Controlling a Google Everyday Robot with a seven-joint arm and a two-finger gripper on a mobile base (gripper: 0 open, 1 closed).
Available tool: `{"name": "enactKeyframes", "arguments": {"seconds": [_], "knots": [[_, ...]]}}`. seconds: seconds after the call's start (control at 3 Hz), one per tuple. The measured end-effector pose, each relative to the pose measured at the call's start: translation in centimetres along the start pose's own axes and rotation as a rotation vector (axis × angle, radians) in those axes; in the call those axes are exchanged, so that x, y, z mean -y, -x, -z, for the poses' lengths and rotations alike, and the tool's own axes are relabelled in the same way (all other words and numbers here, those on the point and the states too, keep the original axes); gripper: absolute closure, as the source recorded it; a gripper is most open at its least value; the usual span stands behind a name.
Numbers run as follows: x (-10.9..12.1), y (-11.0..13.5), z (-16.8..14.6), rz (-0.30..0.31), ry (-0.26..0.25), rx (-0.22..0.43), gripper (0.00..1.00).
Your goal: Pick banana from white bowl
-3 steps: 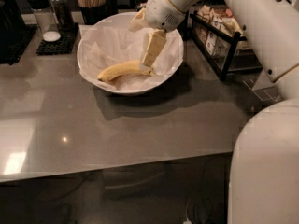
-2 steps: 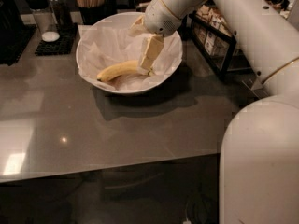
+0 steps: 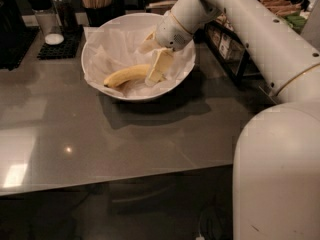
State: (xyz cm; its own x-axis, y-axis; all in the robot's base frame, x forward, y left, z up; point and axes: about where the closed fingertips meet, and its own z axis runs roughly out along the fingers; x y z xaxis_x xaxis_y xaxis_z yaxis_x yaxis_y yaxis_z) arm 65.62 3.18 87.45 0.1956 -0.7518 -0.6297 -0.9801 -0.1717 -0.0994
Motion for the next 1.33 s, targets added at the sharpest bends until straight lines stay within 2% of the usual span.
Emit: {"name": "enactKeyframes", "arguments": {"seconds": [0.33,0.67,1.0,1.33], "knots": [[-0.3,-0.8,-1.3,-0.030,0.018,0.007,0.20],[-0.5,-0.9,-2.5,-0.044,0.026,0.010,0.25],[-0.6,-0.9,-3.2,-0.059,0.016,0.006,0.40],[-0.7,-1.0,-3.1,-0.080,-0.018,-0.003,0.60]]}}
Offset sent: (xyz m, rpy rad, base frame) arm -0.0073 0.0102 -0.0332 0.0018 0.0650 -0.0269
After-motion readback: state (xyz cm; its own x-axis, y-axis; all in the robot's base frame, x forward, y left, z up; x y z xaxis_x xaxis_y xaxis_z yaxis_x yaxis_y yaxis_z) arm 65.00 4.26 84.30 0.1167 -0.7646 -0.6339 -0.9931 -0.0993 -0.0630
